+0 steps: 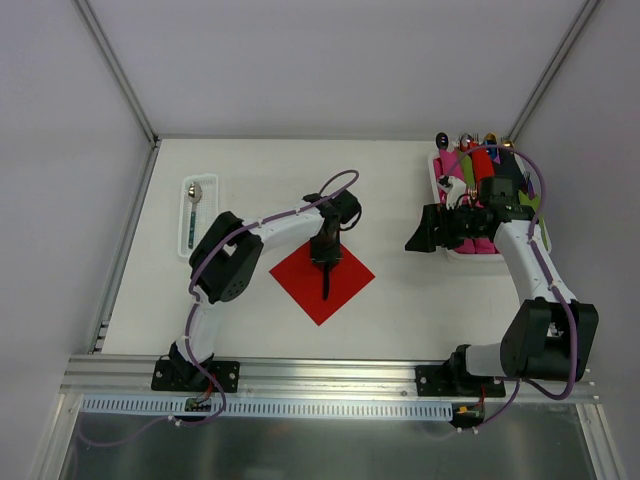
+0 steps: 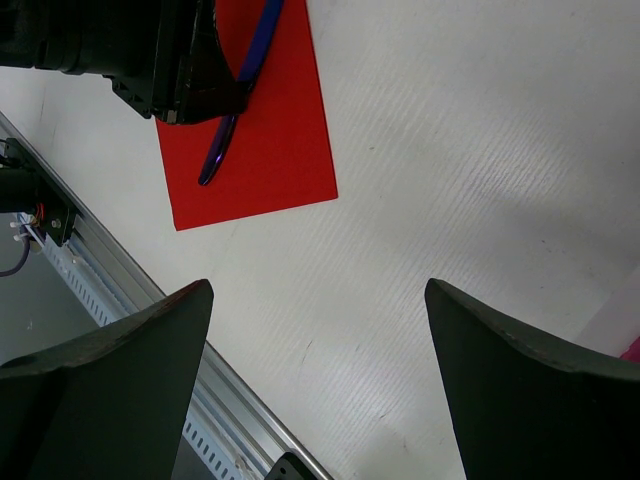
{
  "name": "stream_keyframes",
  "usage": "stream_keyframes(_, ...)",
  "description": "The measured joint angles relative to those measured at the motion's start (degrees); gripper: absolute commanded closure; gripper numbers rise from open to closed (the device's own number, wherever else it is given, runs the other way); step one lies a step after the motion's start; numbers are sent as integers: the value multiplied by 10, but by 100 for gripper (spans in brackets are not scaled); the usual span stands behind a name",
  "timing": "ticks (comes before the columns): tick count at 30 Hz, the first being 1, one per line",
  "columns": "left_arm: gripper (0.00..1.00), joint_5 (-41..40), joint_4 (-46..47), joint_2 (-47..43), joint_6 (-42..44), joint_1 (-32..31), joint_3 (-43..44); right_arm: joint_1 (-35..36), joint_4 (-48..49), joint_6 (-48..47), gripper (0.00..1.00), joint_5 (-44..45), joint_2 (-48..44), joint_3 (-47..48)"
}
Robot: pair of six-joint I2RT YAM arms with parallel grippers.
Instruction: Place the utensils on the paper napkin and roll it up
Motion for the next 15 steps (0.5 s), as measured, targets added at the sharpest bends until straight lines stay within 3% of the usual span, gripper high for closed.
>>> stream_keyframes(9, 70, 0, 0, 1, 1, 0, -1, -1, 0, 0, 8, -1, 0, 0)
stream_keyframes(13, 54, 0, -2, -21, 6, 0, 0, -1, 0, 0, 8, -2, 0, 0)
stream_keyframes(15, 51, -2, -8, -49, 16, 0, 4, -2, 0, 0, 8, -2, 0, 0)
